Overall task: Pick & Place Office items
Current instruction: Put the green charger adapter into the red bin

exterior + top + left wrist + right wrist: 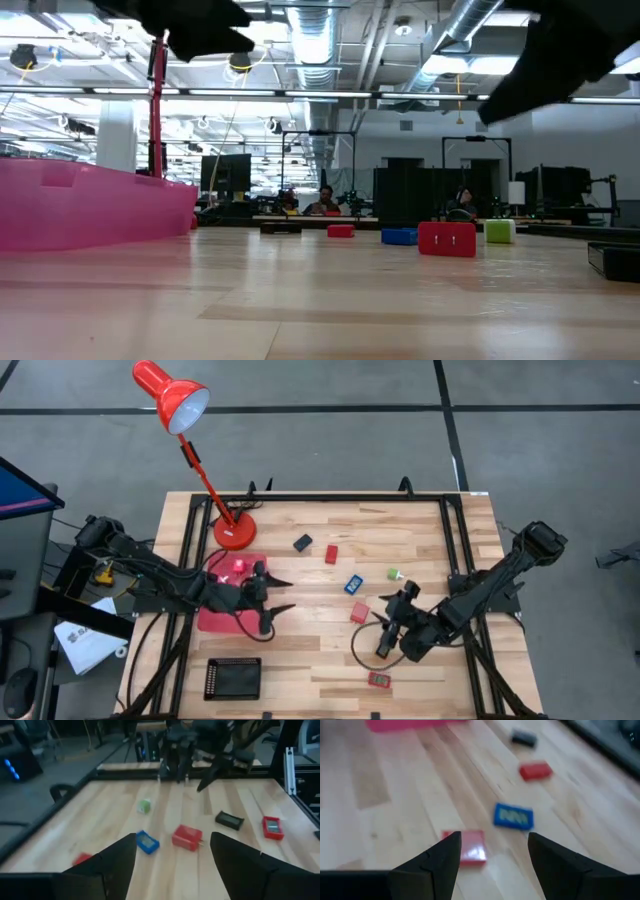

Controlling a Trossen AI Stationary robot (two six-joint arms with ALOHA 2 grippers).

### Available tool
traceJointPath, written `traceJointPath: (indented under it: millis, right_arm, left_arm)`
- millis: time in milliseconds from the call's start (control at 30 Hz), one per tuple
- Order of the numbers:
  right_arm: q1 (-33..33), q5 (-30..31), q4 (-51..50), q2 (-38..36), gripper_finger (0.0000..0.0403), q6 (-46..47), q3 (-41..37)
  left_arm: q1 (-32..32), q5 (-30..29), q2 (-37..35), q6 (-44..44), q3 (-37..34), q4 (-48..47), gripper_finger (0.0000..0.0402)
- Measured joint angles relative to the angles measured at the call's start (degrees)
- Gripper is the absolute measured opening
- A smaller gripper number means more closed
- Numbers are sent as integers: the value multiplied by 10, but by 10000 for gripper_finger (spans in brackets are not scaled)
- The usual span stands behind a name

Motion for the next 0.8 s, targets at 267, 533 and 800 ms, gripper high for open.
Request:
traceJointPath:
  millis: [267,533,800]
  right_arm:
    - [-49,-94,-113,0,207,160,0]
    - [-133,-125,-125,0,162,85,0]
    - [-249,-241,-120,0,209,-94,0]
  left_arm:
    - [16,13,0,30,0,8,225]
    - [16,16,0,41,0,10,217]
    - [16,17,0,47,0,8,229]
